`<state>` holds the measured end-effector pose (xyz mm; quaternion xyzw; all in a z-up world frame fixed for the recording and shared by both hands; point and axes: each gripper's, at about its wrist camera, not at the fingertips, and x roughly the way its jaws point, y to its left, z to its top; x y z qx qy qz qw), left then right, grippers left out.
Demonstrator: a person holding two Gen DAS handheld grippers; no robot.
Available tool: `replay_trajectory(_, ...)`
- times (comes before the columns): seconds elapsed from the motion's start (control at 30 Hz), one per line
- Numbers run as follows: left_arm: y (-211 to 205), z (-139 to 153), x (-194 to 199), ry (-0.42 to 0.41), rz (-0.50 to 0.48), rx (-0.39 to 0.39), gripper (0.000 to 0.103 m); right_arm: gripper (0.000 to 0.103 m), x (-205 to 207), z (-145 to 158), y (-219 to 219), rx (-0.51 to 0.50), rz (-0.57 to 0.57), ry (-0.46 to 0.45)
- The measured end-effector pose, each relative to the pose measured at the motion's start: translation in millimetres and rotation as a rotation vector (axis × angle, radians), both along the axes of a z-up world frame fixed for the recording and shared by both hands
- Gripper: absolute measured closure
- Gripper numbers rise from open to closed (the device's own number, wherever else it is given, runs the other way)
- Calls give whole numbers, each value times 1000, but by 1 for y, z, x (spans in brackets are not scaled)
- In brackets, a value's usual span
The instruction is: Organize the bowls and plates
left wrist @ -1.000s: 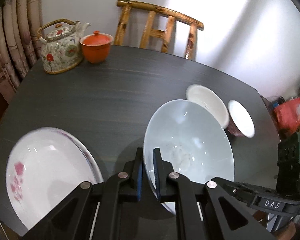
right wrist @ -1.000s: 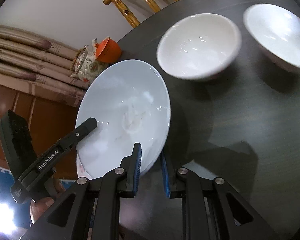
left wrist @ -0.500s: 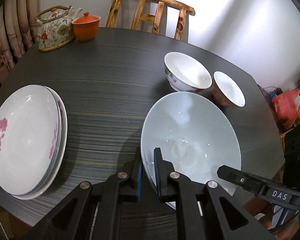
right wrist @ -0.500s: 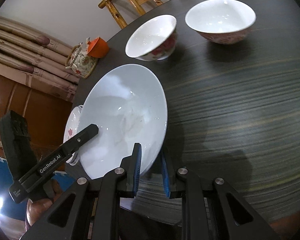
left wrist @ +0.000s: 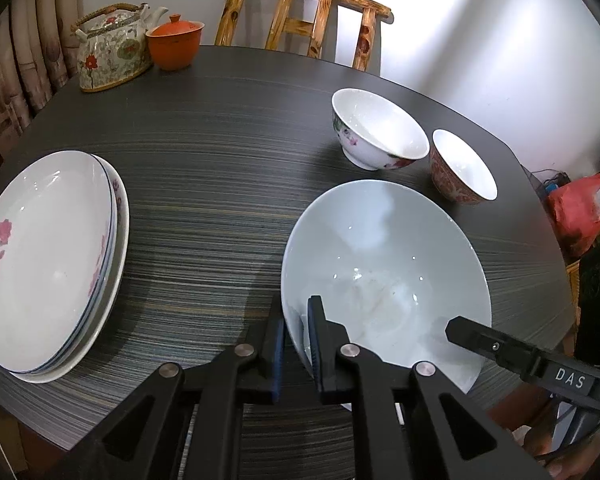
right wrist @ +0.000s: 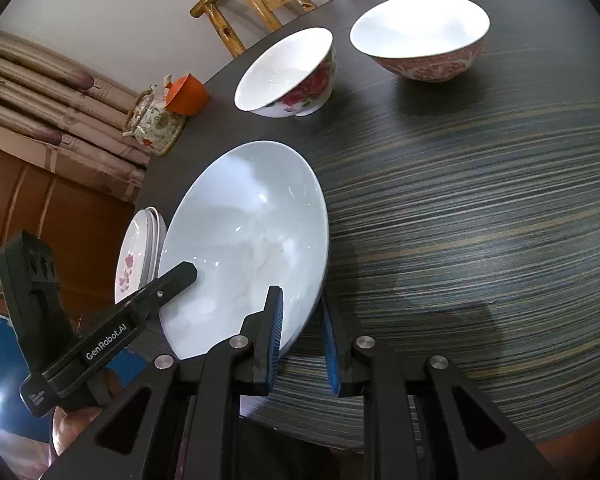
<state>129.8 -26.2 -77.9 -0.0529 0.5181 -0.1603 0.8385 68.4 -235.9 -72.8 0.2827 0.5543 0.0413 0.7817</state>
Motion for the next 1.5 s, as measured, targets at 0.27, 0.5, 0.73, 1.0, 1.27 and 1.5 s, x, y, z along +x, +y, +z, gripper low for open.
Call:
replay_trajectory(0.27, -2, 1, -4, -20, 2, 13, 93, 85, 1, 0, -2, -8, 0, -10)
replay_trajectory(0.5, 5, 13, -11, -60, 17, 4, 79, 84, 0, -1, -7, 21, -17, -15)
replay_trajectory(0.73, 18, 32, -24, -123, 46, -14, 64, 83, -11, 20, -26, -4, -75, -125)
replay_trajectory(1.0, 15, 63, -20, -174, 24, -7, 52, 83, -15, 33, -45, 5, -104, -179)
replay_trajectory(1.27, -2, 84, 2, -192, -35, -18, 43, 83, 5, 42, -62, 157, -159, -182)
replay_trajectory(1.5, -18, 88, 36, -159, -72, -42, 43, 83, 39, 48, -63, 227, -179, -169)
